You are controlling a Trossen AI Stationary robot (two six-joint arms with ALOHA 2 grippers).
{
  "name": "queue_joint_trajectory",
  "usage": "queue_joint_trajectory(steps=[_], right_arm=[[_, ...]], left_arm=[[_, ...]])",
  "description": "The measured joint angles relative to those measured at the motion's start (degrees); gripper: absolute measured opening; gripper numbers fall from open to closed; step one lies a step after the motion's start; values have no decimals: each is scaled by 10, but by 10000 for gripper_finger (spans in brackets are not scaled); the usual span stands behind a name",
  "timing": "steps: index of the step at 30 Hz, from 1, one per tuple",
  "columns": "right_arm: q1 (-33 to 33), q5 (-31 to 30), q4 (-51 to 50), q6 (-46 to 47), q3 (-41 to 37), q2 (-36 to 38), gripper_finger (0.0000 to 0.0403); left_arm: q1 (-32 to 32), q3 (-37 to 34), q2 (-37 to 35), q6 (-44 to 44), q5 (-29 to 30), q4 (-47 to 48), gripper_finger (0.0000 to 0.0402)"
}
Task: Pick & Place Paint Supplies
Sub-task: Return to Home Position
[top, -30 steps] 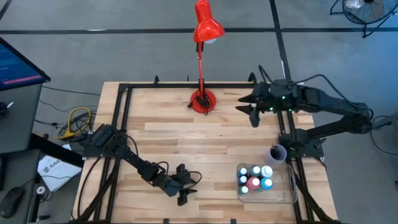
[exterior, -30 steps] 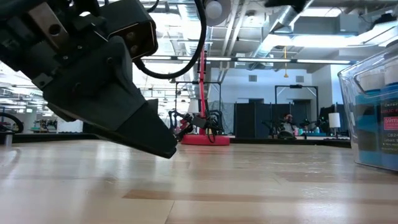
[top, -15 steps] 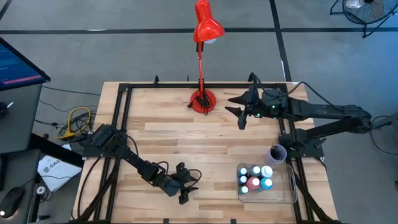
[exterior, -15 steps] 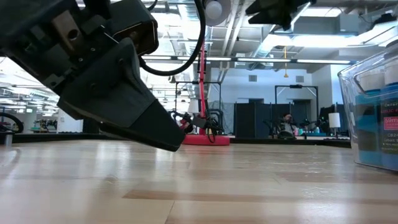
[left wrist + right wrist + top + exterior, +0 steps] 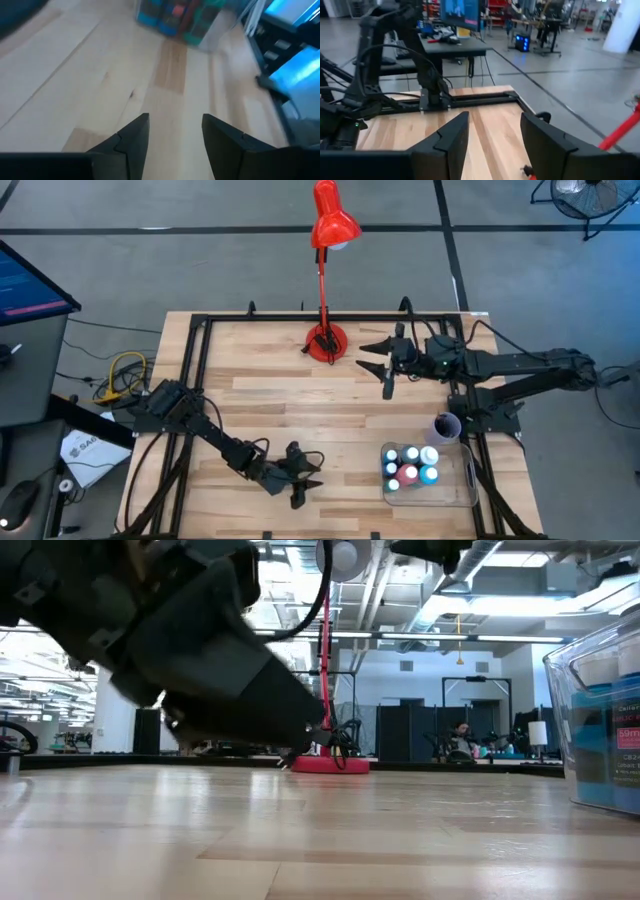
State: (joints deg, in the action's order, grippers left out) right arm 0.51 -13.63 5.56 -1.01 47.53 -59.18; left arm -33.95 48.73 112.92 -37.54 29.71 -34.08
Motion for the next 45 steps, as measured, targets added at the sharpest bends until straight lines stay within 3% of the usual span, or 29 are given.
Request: queue_joint_trajectory(steps=[12, 18, 21, 23, 28, 30, 37, 45], right_arm=[[-56, -67, 35, -24, -4, 0, 170], [-143, -132, 215, -63, -136, 25, 174], [-152, -136, 306, -96, -213, 55, 173], [-142, -123, 310, -91, -240, 77, 171], [-86, 23, 250, -67, -256, 119, 169], [-65, 46, 239, -62, -256, 121, 169], [-20, -16, 224, -45, -256, 120, 173], [34, -13, 218, -79, -256, 121, 170]], left_arm=[[-2, 0, 0, 12, 1, -77, 163], [-6, 0, 0, -8, 2, -94, 163], [-12, 0, 0, -9, 3, -105, 163], [-14, 0, 0, -9, 3, -108, 163], [-14, 0, 0, -2, 5, -112, 163], [-13, 0, 0, 16, 7, -115, 163], [11, 0, 0, 108, 18, -141, 163], [85, 0, -16, 172, 18, -175, 163]])
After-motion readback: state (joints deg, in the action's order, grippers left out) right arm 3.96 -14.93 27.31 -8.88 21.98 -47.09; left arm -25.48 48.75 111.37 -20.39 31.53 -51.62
